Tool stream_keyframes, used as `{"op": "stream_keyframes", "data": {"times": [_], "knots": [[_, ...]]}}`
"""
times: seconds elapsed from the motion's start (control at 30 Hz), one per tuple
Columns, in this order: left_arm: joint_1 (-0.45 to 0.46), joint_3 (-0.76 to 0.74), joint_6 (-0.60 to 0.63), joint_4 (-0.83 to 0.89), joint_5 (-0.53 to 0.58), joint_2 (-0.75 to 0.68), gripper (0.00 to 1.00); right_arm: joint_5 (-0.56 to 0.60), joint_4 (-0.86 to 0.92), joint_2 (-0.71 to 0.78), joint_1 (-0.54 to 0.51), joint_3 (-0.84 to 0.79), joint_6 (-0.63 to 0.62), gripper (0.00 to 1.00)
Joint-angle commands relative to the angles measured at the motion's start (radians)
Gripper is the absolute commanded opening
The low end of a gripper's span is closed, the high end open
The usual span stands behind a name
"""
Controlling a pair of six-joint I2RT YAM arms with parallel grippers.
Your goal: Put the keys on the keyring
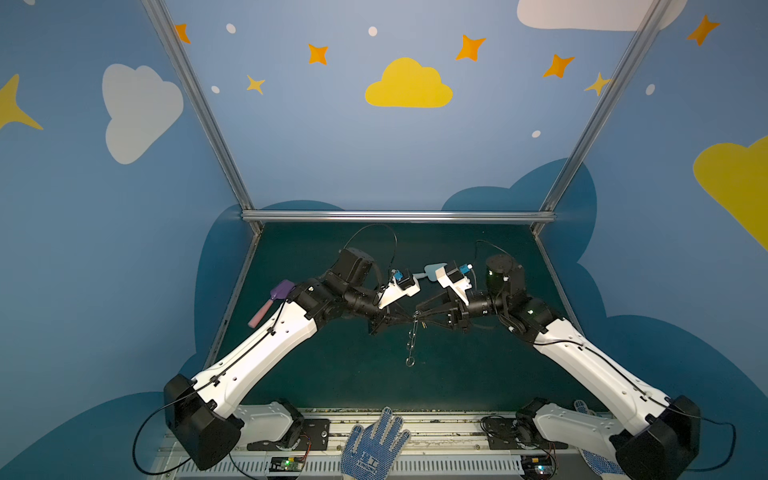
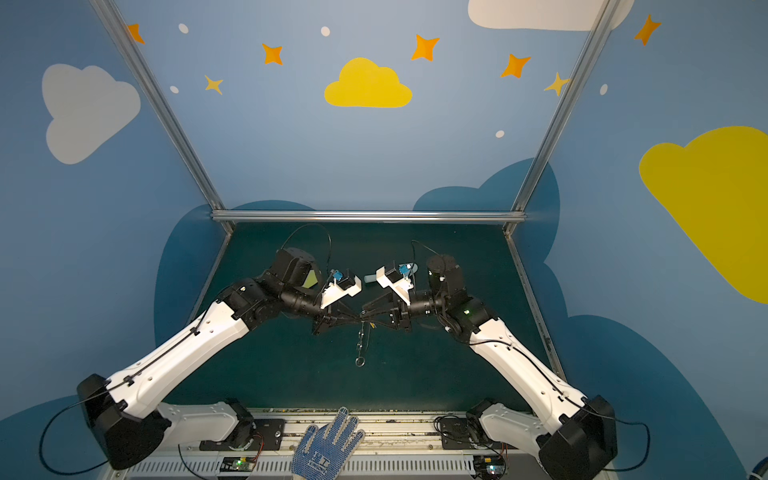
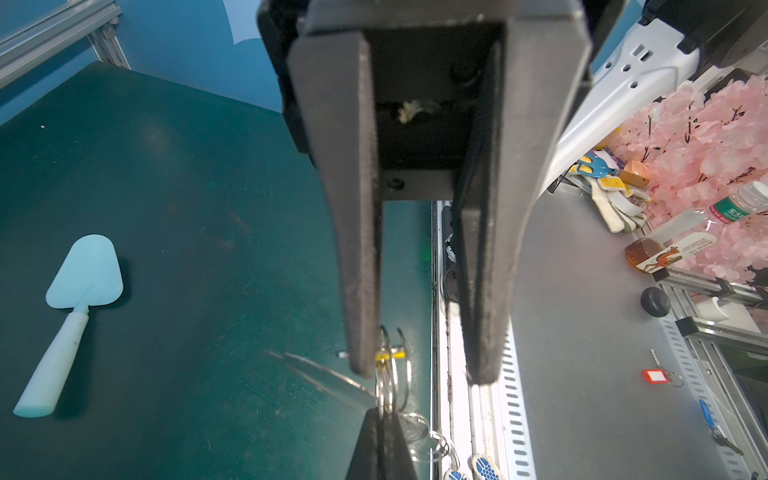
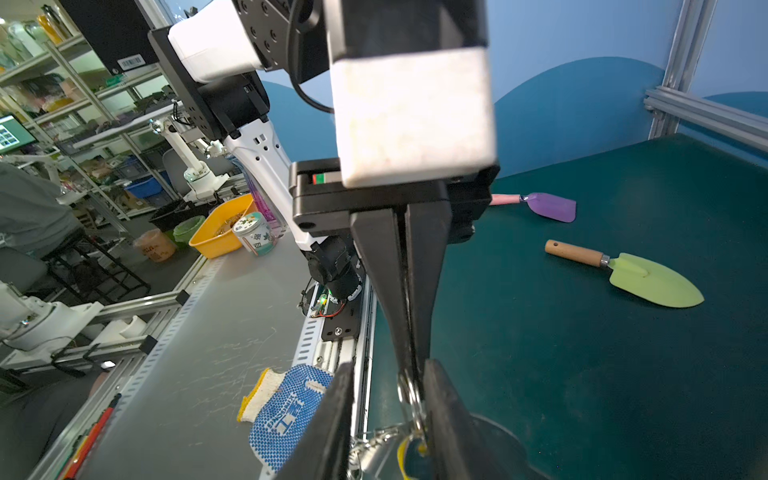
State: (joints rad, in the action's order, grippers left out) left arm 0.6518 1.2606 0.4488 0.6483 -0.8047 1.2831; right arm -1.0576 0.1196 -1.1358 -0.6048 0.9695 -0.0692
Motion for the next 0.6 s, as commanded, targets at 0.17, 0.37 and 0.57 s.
{"op": "stream_keyframes", "data": {"times": [0.17,0.37,0.57], "knots": [[-0.008,0.007,-0.032,-0.058,0.008,-0.017,0.04,0.043,0.000,0.000,-0.007,0.016,-0.025,0.00],[-0.007,-0.029,-0.059,-0.105,0.041,-0.041,0.04,0.208,-0.148,0.038,-0.014,-0.055,0.025,0.00],[-0.007,-0.024,-0.050,-0.087,0.038,-0.039,0.04,0.230,-0.140,0.058,-0.016,-0.063,0.043,0.37]]}}
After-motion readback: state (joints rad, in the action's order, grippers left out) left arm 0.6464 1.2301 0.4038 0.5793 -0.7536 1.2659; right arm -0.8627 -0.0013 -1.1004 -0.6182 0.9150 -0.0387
